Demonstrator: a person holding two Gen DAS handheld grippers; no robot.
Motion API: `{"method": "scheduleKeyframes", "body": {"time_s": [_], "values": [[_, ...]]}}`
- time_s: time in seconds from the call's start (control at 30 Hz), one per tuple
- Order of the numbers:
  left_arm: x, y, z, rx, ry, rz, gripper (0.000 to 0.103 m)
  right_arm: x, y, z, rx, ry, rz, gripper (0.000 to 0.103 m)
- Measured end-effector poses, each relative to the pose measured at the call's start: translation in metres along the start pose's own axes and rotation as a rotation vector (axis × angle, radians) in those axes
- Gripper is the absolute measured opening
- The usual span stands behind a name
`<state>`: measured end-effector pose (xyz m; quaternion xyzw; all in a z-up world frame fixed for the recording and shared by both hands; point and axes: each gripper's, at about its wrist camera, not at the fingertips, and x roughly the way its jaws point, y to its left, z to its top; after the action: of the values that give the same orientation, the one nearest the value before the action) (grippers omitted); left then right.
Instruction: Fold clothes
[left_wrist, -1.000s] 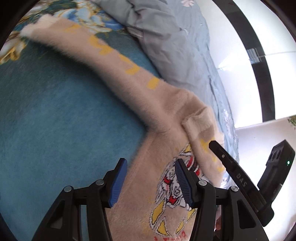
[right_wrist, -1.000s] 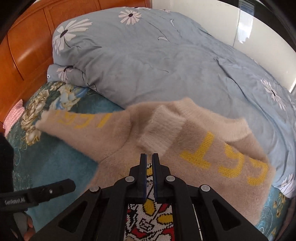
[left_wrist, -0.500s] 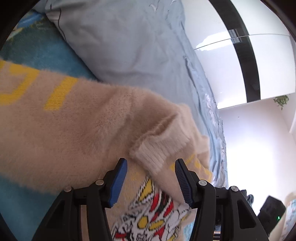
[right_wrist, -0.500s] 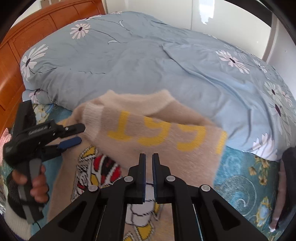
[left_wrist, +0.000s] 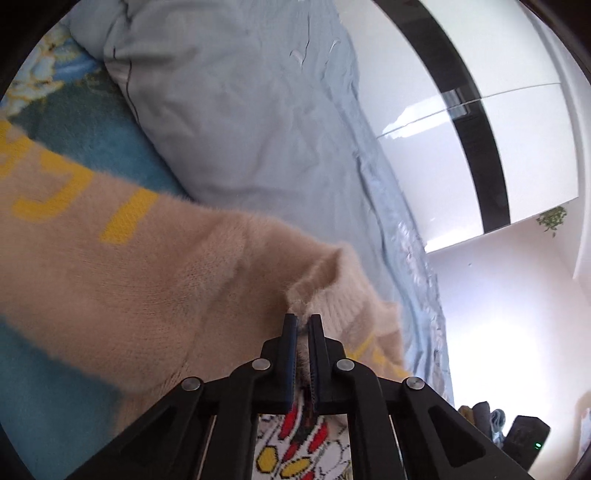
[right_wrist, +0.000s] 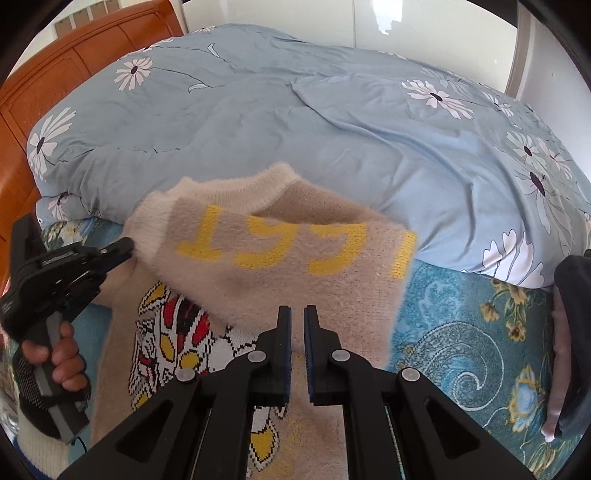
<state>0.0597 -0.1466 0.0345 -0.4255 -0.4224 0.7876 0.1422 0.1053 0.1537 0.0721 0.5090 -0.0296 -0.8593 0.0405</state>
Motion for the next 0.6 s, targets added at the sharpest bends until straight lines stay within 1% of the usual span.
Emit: {"method": "scheduleKeyframes", "body": {"time_s": [0.07,0.17,0.23,0.27,0.3,0.37,0.47,0.6], "values": [[-0.019,-0.003,-0.002,0.004,-0.045,0.015,0.006,0.001,0.002,0.001,0.007,-0.001,0.007,0.006],[-0.038,0.006,-0.002,-0.032,-0.096,0.066,0.006,0.004,0.007,0.003,-0.004,-0.004,0.021,0.006],[-0.042,0.018,-0.009,-0.035,-0.085,0.094,0.006,0.01,0.01,0.005,-0.02,0.002,0.027,0.006],[-0.039,0.026,-0.01,-0.036,-0.072,0.123,0.006,0.014,0.012,0.006,-0.029,0.008,0.027,0.006],[-0.036,0.034,-0.012,-0.036,-0.059,0.152,0.006,0.02,0.013,0.007,-0.029,0.02,0.022,0.006],[-0.034,0.043,-0.014,-0.053,-0.05,0.181,0.006,0.033,0.012,0.007,-0.022,0.047,0.011,0.006],[-0.035,0.047,-0.015,-0.065,-0.052,0.178,0.006,0.052,0.001,0.005,0.018,0.102,-0.027,0.006],[-0.032,0.047,-0.013,-0.051,-0.045,0.194,0.006,0.069,-0.015,0.0,0.095,0.143,0.001,0.006]]}}
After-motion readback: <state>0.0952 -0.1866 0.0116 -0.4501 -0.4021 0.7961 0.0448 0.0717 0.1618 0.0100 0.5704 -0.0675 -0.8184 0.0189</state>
